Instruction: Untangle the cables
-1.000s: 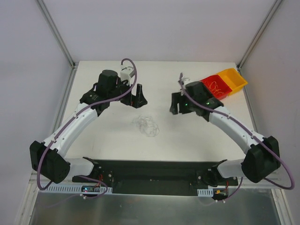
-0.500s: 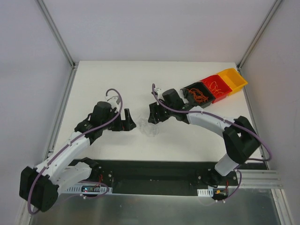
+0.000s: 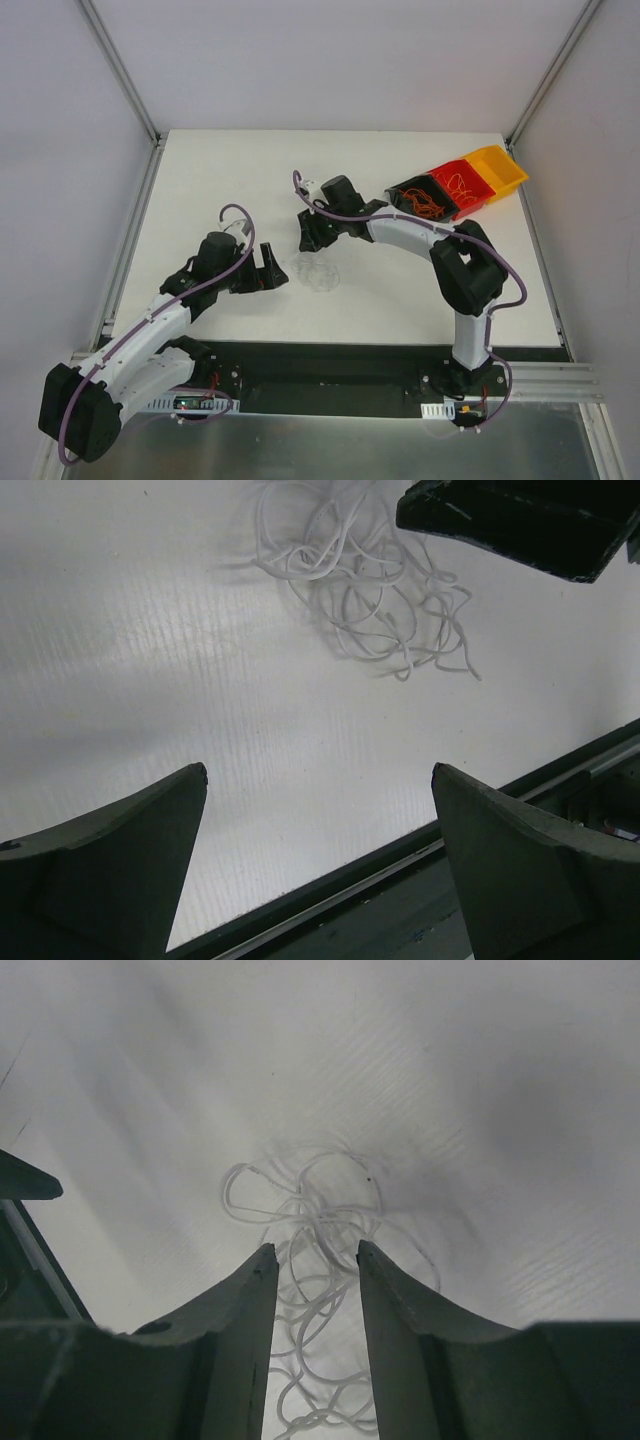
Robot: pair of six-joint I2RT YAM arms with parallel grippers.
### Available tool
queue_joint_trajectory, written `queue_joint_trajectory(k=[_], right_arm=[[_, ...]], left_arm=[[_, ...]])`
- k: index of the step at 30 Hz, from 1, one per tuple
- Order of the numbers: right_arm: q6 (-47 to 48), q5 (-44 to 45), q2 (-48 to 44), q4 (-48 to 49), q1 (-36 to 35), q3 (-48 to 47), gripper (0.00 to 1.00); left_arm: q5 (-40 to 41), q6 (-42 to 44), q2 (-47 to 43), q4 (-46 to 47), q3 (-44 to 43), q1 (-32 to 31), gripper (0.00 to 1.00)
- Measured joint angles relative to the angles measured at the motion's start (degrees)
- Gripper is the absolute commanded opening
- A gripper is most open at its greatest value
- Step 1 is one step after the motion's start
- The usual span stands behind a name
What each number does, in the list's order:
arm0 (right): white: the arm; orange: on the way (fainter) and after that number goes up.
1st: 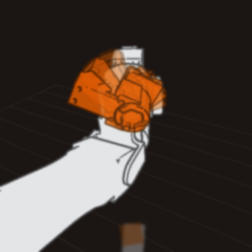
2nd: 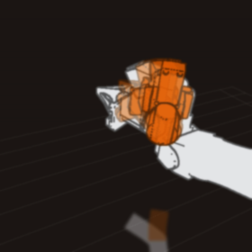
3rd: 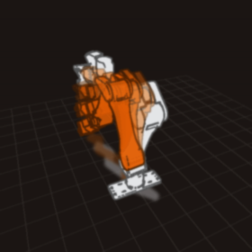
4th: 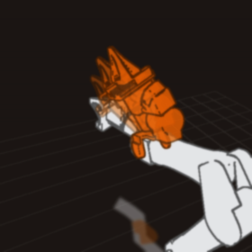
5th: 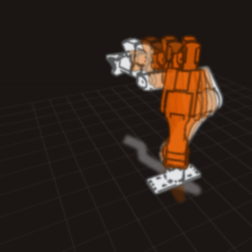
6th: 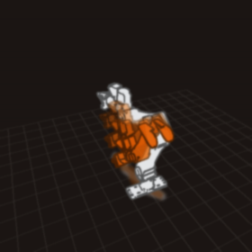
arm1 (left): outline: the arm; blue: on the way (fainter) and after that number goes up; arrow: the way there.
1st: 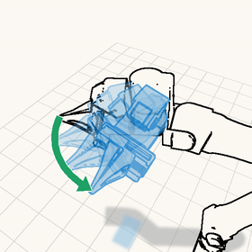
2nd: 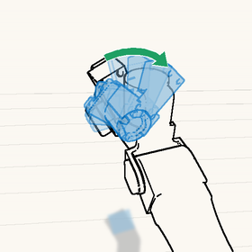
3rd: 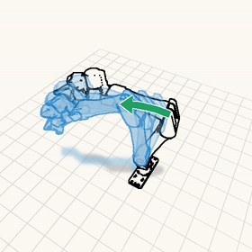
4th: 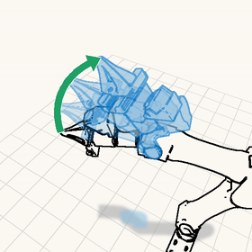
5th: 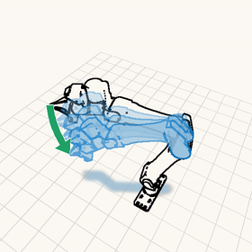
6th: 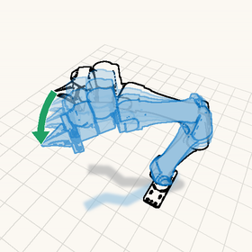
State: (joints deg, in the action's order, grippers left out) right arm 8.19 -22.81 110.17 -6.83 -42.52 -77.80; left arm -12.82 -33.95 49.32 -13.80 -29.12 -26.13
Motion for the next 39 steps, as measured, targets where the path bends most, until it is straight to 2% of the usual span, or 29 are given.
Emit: queue_joint_trajectory(k=[3, 5, 7, 8, 14, 21, 32, 36, 39], right_arm=[[0.4, -0.7, 1.1, -0.7, 0.0, -0.2, 0.29], [0.5, -1.2, 1.9, -0.9, 0.0, -0.4, 0.19], [0.5, -2.1, 2.4, -1.1, 0.0, -0.4, 0.04], [0.5, -2.4, 2.6, -1.3, 0.0, -0.4, 0.0], [-0.7, -3.4, 1.5, -2.3, 0.0, 0.0, 0.0], [-7.1, -7.4, -9.3, -1.5, 1.9, 5.5, 0.0], [-15.8, -11.1, -18.4, -0.7, 2.7, 6.5, 0.0], [-18.8, -11.6, -21.9, -1.9, 2.9, 4.6, 0.0], [-20.2, -11.9, -23.3, -4.5, 3.0, -0.7, 0.0]], left_arm=[[0.0, 0.0, 0.2, 0.7, 0.0, 0.0, 0.95], [0.0, 0.0, 0.5, 1.3, 0.0, 0.0, 0.95], [0.0, 0.1, 1.2, 1.8, 0.0, 0.0, 0.97], [0.0, 0.1, 1.7, 2.1, 0.0, 0.0, 0.99], [0.0, 0.3, 6.4, 3.7, -1.7, 0.0, 0.99], [-0.2, 0.2, 16.9, 10.2, -6.9, 0.0, 0.99], [-3.4, -2.0, 29.9, 19.1, -11.0, 0.0, 0.99], [-4.7, -3.2, 35.3, 21.9, -12.7, 0.0, 0.99], [-5.2, -4.0, 38.4, 23.1, -14.2, 0.0, 0.99]])
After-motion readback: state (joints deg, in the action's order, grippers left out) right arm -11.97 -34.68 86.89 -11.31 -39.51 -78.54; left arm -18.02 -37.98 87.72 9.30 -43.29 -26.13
